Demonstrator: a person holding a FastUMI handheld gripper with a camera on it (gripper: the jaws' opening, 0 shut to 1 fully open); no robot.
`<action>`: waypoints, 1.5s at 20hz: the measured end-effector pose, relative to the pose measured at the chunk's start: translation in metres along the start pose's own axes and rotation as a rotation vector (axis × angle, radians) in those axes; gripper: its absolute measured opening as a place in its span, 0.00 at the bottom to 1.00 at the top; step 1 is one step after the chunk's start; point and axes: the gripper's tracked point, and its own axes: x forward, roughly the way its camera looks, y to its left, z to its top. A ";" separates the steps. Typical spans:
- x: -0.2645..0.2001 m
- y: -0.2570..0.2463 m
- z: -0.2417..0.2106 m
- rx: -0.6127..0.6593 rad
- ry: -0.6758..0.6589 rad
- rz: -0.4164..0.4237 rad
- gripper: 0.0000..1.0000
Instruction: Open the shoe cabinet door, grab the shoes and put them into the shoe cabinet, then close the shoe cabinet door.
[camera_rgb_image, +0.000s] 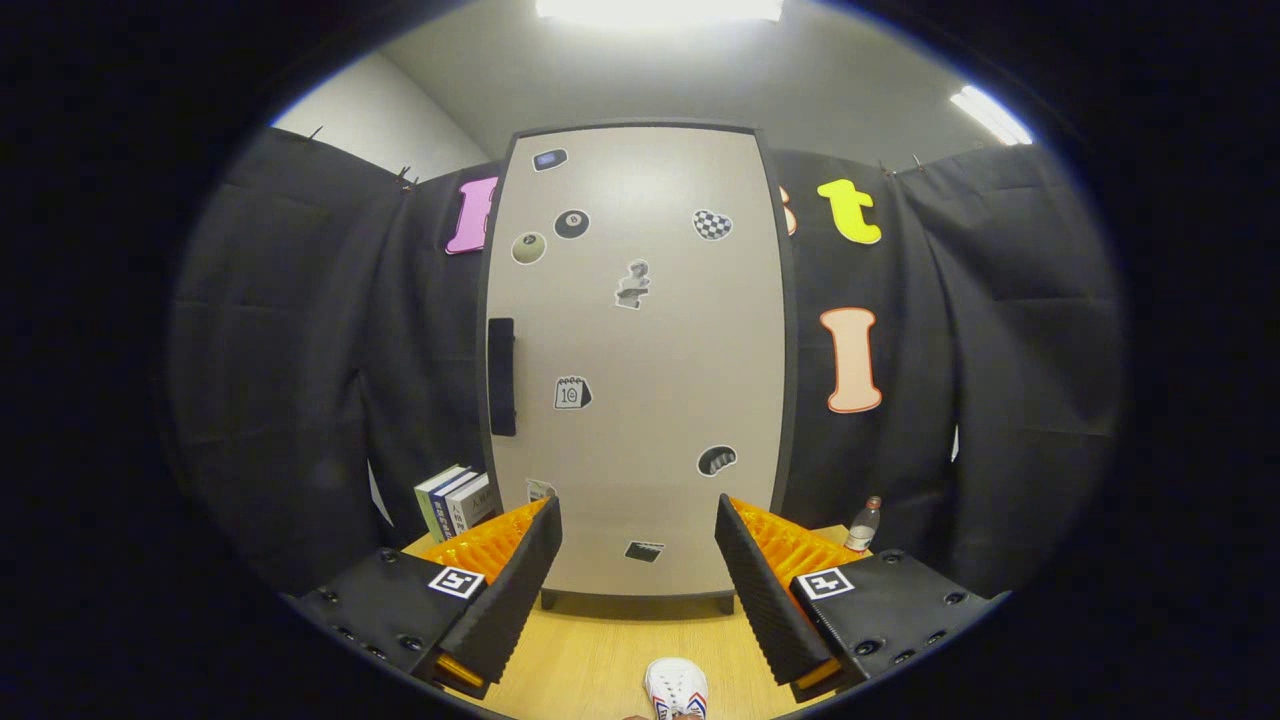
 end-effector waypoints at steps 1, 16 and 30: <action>0.004 0.006 0.005 0.008 -0.002 0.015 0.97; 0.141 0.119 0.049 0.029 -0.035 0.115 0.96; 0.210 0.141 0.038 0.073 0.071 0.038 0.73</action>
